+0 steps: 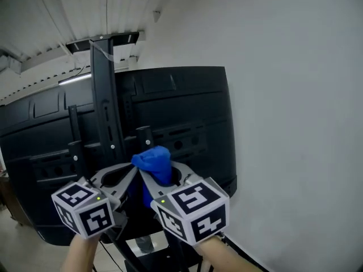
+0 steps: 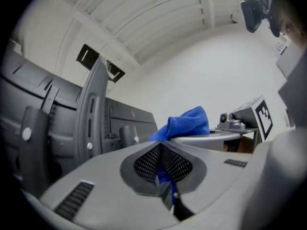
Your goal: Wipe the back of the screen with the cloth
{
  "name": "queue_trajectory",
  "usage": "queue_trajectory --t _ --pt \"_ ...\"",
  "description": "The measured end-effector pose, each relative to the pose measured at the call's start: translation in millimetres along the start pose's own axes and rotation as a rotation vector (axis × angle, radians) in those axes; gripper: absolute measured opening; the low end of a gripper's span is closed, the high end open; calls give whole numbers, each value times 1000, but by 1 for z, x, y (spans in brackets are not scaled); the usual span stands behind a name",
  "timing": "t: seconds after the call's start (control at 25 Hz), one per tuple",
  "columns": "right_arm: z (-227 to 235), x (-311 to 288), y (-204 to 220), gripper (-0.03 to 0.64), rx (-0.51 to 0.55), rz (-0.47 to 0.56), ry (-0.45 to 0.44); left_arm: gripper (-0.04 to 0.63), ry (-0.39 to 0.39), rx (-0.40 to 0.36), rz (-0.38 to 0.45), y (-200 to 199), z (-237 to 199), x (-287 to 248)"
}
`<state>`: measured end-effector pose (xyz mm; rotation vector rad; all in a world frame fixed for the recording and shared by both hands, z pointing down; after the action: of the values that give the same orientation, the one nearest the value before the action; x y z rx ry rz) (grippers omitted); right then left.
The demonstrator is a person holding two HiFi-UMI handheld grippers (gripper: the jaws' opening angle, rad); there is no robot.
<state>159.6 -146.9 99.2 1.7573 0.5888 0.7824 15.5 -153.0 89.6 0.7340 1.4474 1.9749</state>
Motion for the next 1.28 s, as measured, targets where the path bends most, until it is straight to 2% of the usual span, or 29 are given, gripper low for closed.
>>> queue_trajectory --t 0.16,0.32,0.56,0.68,0.8,0.92,1.28 --pt "48 -18 -50 61 14 40 -33 6 -15 -27 37 -56 -14 -38" --pt "93 -51 -96 61 52 46 -79 6 -80 -84 64 -102 -37 -73" --pt "148 -131 -144 61 89 49 -148 8 -153 -133 110 -143 -74 -104" --pt "163 -162 -137 61 69 70 -181 8 -177 -136 126 -134 -78 -111" --pt "164 -177 -101 61 23 108 -241 8 -211 -188 99 -101 -66 -114" --pt "164 -184 -84 61 20 133 -283 8 -254 -227 110 -87 -56 -117" --pt "169 -189 -85 61 74 165 -285 8 -274 -230 132 -81 -68 -119"
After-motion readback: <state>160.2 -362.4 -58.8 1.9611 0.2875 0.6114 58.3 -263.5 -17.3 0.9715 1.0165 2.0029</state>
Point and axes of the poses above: the fingertips, and each gripper's own axes: x backward along the fingers, z to its right, y out of its underside, the point moved 9 cm from there along x, backward along the fingers, and after that the axes turned 6 degrees about -z, right-handed, at the moved point
